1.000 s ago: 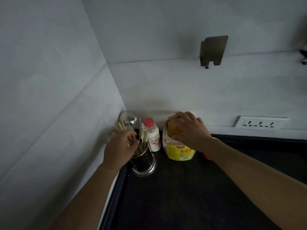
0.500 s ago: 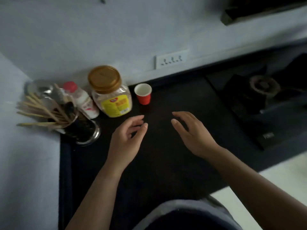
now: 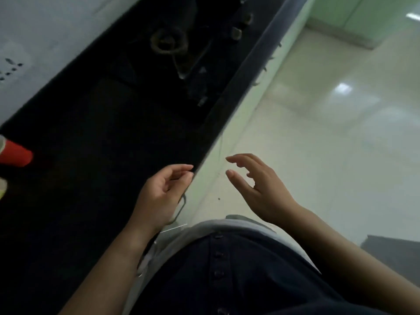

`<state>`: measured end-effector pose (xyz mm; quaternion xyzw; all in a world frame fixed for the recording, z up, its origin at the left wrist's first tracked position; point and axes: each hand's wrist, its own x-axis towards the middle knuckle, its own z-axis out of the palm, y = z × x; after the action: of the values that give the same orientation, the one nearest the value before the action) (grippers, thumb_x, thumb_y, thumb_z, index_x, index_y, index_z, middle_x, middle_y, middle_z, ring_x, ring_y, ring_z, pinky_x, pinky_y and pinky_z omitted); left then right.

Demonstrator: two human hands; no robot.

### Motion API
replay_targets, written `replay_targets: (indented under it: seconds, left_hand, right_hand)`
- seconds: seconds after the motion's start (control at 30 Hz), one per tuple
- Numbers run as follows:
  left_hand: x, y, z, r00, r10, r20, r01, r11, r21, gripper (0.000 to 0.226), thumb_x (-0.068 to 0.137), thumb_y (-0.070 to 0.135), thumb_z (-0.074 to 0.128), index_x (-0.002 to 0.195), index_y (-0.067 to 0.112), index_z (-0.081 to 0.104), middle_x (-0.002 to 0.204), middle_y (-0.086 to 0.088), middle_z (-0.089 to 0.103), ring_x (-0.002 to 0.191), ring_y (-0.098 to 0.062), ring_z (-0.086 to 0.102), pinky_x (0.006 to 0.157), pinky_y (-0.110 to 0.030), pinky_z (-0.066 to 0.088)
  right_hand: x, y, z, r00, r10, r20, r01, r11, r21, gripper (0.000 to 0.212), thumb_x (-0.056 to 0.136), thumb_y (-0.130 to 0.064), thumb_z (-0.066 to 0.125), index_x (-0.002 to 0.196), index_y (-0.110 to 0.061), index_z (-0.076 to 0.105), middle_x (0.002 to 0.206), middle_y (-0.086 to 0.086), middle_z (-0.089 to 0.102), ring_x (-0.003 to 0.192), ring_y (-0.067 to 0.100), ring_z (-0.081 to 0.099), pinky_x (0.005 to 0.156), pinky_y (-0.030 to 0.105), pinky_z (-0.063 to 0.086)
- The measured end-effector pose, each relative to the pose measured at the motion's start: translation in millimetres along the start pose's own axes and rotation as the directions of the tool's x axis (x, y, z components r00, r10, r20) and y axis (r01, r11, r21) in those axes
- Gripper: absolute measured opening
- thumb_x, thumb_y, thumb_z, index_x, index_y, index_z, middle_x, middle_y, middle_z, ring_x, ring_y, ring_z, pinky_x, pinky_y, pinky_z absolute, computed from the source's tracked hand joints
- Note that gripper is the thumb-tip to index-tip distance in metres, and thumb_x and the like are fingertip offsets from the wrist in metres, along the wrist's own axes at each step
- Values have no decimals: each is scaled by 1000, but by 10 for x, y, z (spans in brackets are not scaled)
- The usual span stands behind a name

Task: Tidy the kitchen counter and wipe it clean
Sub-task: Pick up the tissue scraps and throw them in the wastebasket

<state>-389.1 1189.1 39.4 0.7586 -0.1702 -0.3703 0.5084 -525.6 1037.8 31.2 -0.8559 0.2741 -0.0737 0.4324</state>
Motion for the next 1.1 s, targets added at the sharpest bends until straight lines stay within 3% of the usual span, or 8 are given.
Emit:
replay_targets:
  seconds: [0.17,0.37,0.53,0.73,0.9,1.1]
  left_hand:
    - [398,346,1200,969,47,243,-68,995,78,12,86,26,62,86,36,68,92,8,71,88,-7,65,74,-15,45]
    - [755,748,2318,903,115,414,-195,968,156,9,80,40,61,86,38,68,91,10,72,90,-9,66,78,-23,49]
    - [1090,982,2827,846,120,520,-269,937,223,10,86,32,58,92,32,66,95,10,71,90,-2,65,74,-11,50]
    - [1869,1314,3328,836,81,542,-248,938,242,9,87,29,58,88,33,66,92,10,71,87,-2,66,67,-8,48]
    - [2860,1928,3863,809,119,575,-299,927,228,8,87,30,58,89,33,65,95,8,70,88,-7,66,77,-20,49]
    - [3901,2717,4323,780,167,603,-358,909,212,10,88,33,56,94,33,64,97,8,69,92,-6,65,78,-19,49]
  right_hand:
    - [-432,831,-801,967,189,-172,-181,982,60,46,89,-57,37,120,-27,53,117,-21,49,109,-5,46,94,22,41]
    - [-850,1478,-1432,848,398,-349,-352,916,192,51,83,-62,33,118,-30,53,116,-24,49,109,-7,47,94,21,41]
    - [-774,1817,-1697,767,514,-384,-418,854,308,52,81,-64,34,118,-32,52,119,-21,49,109,-5,48,92,21,42]
    - [-191,2226,-2213,735,539,-412,-426,839,338,51,81,-61,35,116,-29,54,115,-21,50,109,-6,47,90,13,39]
    - [726,2561,-2966,692,537,-483,-418,843,338,47,84,-58,39,116,-28,54,116,-16,52,105,0,51,88,19,43]
    - [1782,2831,-3873,680,475,-559,-373,880,294,47,84,-57,37,116,-27,54,113,-17,53,105,-2,50,88,16,43]
